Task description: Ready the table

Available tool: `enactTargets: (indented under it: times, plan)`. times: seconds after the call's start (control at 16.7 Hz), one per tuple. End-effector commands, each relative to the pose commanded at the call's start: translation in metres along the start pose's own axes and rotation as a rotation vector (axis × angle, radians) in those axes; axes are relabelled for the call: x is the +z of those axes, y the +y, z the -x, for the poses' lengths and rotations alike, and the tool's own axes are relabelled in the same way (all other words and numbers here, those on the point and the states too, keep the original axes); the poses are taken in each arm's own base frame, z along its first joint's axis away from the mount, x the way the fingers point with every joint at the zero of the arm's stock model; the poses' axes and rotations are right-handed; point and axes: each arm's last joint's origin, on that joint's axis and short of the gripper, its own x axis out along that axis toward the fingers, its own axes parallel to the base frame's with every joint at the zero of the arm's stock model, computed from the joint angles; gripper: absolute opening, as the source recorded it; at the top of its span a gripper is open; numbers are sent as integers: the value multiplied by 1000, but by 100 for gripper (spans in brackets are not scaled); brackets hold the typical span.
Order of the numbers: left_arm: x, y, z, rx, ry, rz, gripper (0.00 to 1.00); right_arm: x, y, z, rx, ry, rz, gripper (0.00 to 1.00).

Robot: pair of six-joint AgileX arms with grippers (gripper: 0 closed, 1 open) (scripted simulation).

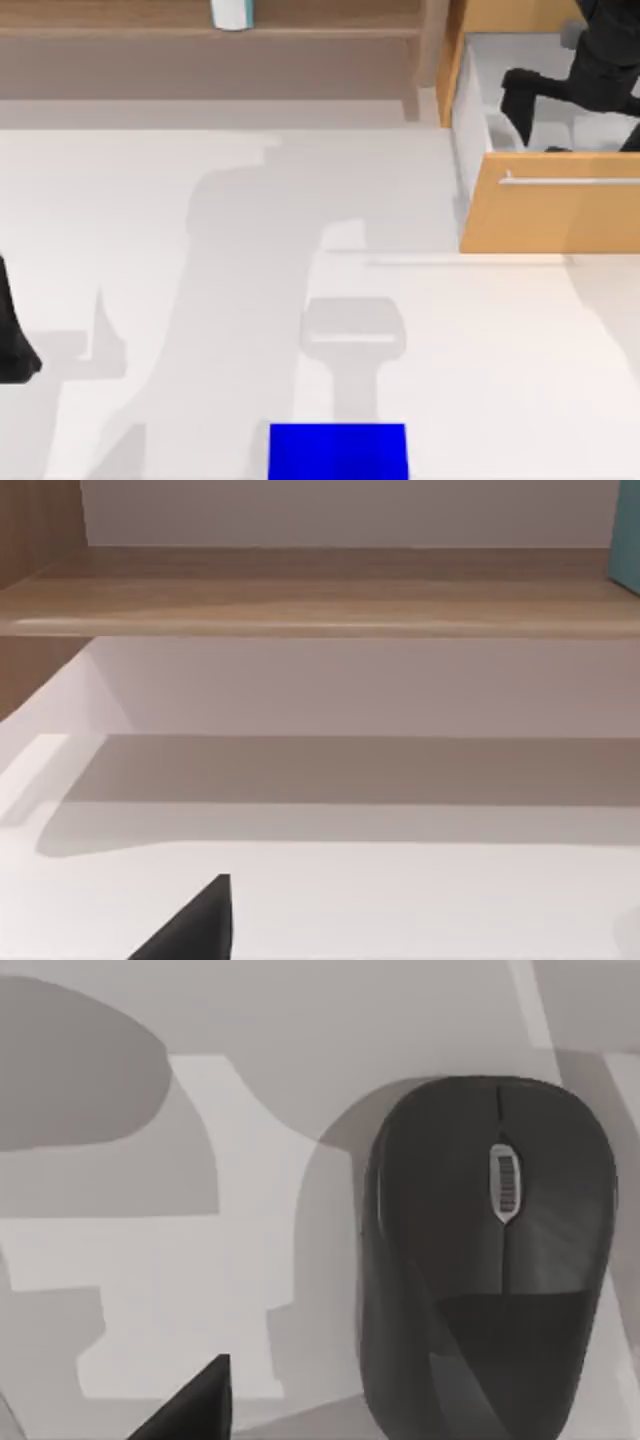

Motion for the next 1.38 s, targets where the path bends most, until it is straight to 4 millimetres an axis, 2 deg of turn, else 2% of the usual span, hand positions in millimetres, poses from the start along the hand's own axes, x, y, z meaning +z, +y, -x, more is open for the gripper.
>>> enactTargets:
  times: [0.42, 0.78, 1.02, 1.14, 1.38]
  plan:
    - [0, 0, 0, 0, 0, 0, 100, 2, -1, -2, -3, 5, -10, 100]
    - [0, 0, 0, 0, 0, 0, 100, -10, -15, 20, 2, 8, 5, 100]
    - [0, 0, 0, 0, 0, 0, 100, -16, -18, 20, 9, 4, 10, 100]
    - [0, 0, 0, 0, 0, 0, 100, -14, -14, 13, 5, 1, 6, 100]
    - [0, 0, 0, 0, 0, 0, 100, -4, 0, -18, -1, 4, 3, 100]
